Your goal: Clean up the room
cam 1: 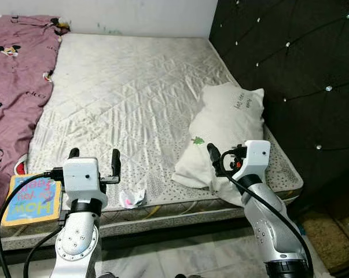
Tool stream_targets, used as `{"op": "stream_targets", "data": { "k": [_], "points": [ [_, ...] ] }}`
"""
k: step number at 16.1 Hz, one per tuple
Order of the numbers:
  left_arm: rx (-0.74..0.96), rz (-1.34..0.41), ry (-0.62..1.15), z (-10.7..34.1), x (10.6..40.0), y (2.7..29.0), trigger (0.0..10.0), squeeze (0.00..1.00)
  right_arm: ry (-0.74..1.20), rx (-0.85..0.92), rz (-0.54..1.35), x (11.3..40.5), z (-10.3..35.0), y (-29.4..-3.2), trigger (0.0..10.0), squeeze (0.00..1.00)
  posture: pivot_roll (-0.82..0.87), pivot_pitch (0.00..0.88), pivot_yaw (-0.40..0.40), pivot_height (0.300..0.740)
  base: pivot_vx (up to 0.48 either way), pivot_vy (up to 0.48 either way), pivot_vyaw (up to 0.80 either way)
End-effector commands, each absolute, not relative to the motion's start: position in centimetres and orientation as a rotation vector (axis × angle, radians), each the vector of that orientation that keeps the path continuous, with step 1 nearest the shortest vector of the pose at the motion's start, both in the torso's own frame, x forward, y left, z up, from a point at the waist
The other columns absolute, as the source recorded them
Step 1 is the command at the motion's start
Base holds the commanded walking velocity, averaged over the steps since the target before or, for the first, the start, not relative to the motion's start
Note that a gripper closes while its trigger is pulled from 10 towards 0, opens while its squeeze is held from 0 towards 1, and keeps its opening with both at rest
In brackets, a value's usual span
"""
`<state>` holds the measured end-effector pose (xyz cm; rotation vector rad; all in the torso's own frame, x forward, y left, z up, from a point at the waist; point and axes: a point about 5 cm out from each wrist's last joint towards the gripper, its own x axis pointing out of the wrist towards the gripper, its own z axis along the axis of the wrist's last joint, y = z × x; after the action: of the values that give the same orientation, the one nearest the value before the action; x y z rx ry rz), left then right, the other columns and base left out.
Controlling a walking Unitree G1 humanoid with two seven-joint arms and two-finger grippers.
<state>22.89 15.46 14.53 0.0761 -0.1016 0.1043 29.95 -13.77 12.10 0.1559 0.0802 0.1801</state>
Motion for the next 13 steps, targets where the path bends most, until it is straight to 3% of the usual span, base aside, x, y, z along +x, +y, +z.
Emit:
{"op": "stream_targets", "data": {
  "k": [1, 4, 9, 12, 13],
  "points": [
    [0.059, 0.088, -0.101, 14.8, 22.9, 15.2, 10.0, 0.00, 0.085, 0.158, 0.154, 29.7, 12.1, -14.4, 10.0, 0.00, 0.03, 0.154, -0.097, 0.740, 0.000, 0.000, 0.00],
    [0.029, 0.064, -0.098, 14.7, 23.0, 14.9, 10.0, 0.00, 0.092, 0.147, 0.105, 29.4, 12.0, -15.4, 10.0, 0.00, 0.02, 0.152, -0.086, 0.740, 0.000, 0.000, -0.78],
    [0.112, 0.038, -0.133, 15.2, 22.5, 15.0, 10.0, 0.00, 0.093, 0.133, 0.177, 29.9, 12.1, -14.0, 10.0, 0.00, 0.04, 0.162, -0.108, 0.740, 0.000, 0.000, 0.00],
    [0.287, 0.008, -0.181, 15.6, 21.3, 15.3, 10.0, 0.00, 0.075, 0.071, 0.177, 29.8, 12.1, -14.3, 10.0, 0.00, 0.05, 0.185, -0.116, 0.740, 0.000, 0.000, 0.00],
    [0.331, 0.075, -0.146, 15.2, 20.9, 16.1, 10.0, 0.00, 0.055, 0.077, 0.158, 29.7, 12.0, -14.5, 10.0, 0.00, 0.05, 0.184, -0.115, 0.740, 0.000, 0.000, 0.00]
  ]
}}
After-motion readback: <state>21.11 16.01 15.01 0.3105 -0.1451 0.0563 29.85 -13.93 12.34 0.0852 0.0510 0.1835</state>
